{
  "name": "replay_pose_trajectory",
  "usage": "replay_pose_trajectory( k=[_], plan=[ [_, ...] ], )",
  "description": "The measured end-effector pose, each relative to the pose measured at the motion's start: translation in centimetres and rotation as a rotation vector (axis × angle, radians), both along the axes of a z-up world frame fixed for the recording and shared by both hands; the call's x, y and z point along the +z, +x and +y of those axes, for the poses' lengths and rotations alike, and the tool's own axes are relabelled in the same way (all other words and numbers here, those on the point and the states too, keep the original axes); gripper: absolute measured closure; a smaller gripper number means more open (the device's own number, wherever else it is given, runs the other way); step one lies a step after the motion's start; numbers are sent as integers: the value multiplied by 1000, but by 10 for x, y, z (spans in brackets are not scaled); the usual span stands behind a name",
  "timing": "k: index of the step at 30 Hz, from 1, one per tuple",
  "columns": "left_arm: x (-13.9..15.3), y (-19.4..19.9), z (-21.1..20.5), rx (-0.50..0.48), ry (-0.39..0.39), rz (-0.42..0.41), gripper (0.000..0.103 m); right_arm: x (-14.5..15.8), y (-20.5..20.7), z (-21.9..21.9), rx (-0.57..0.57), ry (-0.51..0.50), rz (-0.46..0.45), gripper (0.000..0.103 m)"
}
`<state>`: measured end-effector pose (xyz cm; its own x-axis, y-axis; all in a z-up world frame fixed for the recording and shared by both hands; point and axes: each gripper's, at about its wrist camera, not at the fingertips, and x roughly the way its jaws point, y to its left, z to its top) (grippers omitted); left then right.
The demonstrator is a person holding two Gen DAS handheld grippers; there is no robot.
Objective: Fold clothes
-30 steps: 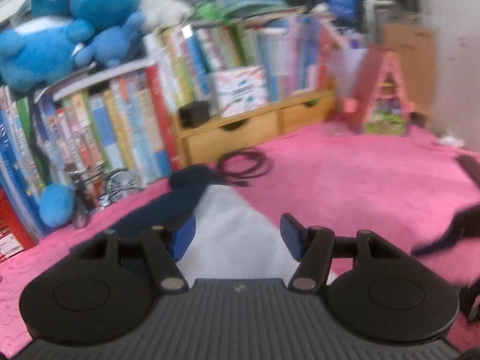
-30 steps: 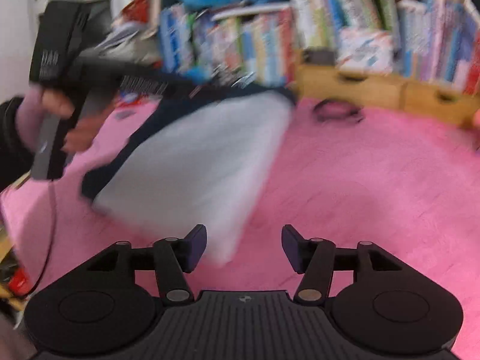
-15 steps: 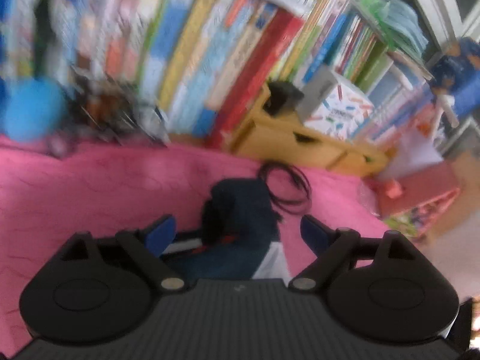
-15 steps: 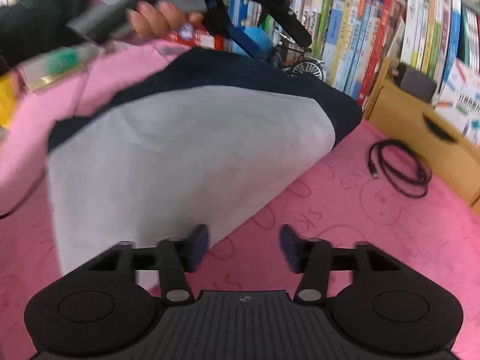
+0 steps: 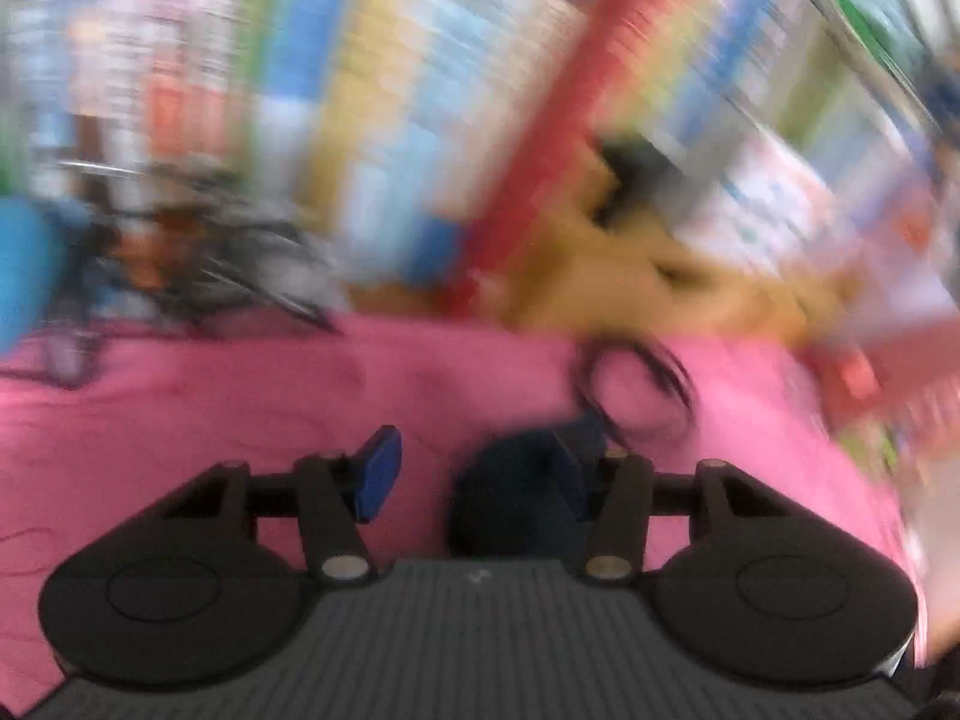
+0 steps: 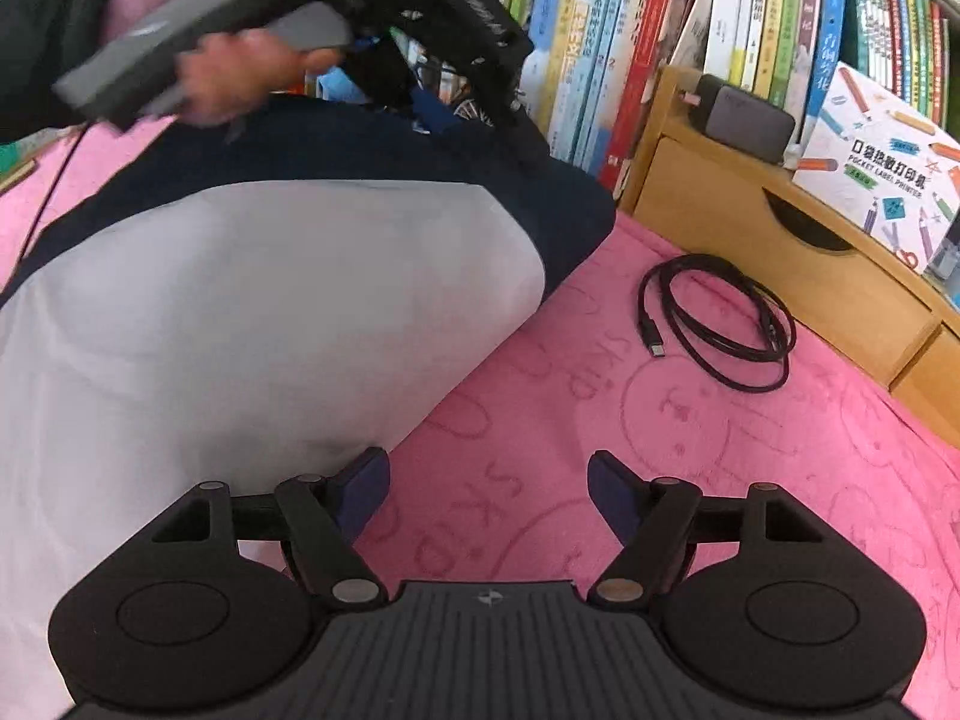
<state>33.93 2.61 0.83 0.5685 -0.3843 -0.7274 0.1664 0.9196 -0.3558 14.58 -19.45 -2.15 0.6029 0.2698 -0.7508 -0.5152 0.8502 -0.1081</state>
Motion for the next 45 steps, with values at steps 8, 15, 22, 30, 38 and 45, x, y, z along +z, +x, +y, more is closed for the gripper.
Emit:
replay_pose_trajectory(
  k=[8,15,22,30,38,45],
  plan=[
    [22,-140,-12,-119,495,-409,44,17,-4,12,-102,-80,-151,13],
    [-34,-173,21,-43,755,-465,38,28,-55,28,5,-166,-156,10],
    [-14,-188,1,-22,682,-587,37,55,-70,63,-1,-55,-367,2],
    [-29,-159,35,71,639,-447,23,21,-47,68,-159,86,-181,2],
    [-1,-247,69,211,372,-359,36,26,-108,24,-292,124,-199,2],
    [-22,-359,38,176,312,-377,35,19,-176,38,-183,216,-215,0]
  ],
)
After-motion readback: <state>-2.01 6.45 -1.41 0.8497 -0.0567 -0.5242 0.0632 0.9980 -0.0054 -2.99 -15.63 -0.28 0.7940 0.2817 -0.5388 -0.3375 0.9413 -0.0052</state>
